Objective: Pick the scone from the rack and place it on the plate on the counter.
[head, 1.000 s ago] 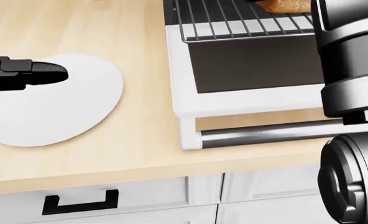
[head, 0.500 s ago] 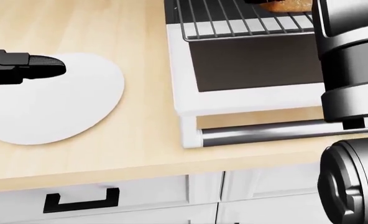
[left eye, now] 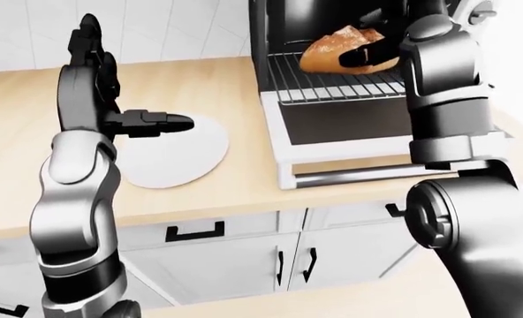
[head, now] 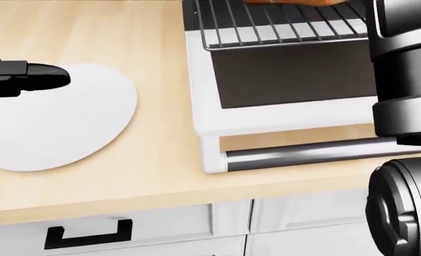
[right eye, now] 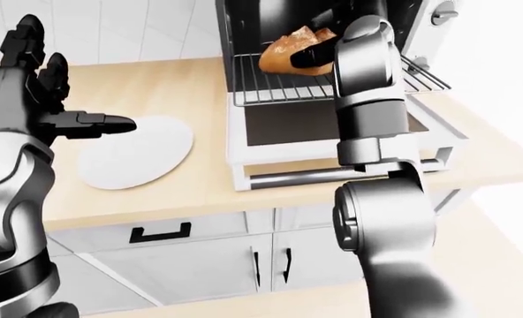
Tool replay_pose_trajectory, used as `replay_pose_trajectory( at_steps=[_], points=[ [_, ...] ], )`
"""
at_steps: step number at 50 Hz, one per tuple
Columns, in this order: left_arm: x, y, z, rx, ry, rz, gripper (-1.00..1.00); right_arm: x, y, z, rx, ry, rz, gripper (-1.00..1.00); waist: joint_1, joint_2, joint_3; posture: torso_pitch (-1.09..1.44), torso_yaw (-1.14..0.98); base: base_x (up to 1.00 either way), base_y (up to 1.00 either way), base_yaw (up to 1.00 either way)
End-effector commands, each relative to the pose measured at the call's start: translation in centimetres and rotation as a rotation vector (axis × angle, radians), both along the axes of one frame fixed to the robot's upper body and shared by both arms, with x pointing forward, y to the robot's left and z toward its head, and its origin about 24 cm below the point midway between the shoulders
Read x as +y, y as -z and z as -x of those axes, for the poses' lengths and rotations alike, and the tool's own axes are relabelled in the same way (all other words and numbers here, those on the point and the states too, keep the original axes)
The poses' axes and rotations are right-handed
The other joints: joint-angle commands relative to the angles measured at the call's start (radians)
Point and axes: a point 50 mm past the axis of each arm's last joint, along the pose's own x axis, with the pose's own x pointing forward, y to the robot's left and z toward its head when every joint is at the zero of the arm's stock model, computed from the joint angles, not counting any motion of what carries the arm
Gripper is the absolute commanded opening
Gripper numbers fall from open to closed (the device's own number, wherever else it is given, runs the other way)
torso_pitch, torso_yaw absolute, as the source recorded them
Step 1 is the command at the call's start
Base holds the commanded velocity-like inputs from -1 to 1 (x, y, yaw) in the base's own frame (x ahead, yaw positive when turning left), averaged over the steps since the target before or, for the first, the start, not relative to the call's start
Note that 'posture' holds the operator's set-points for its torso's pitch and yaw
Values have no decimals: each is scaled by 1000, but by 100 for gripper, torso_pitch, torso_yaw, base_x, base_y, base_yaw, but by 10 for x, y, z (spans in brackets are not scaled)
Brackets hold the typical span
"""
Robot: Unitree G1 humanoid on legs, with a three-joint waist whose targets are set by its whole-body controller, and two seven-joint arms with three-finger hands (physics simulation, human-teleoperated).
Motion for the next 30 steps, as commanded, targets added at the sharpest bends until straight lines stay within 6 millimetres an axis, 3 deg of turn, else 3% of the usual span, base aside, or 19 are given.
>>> replay_pose_trajectory(
  at_steps=[1, 14, 30],
  points=[
    [0, -17, 6, -87, -4, -17, 100, 6, -26, 6, -96, -26, 7, -100, 3, 1, -27, 0, 0, 0, 0, 0],
    [2, -18, 7, -88, -14, -14, 100, 19, -42, 23, -124, -88, 2, -100, 4, 2, -20, 0, 0, 0, 0, 0],
    [0, -21, 6, -89, -12, -18, 100, 43, -57, 59, -157, -206, -10, -100, 4, 5, -14, 0, 0, 0, 0, 0]
  ],
)
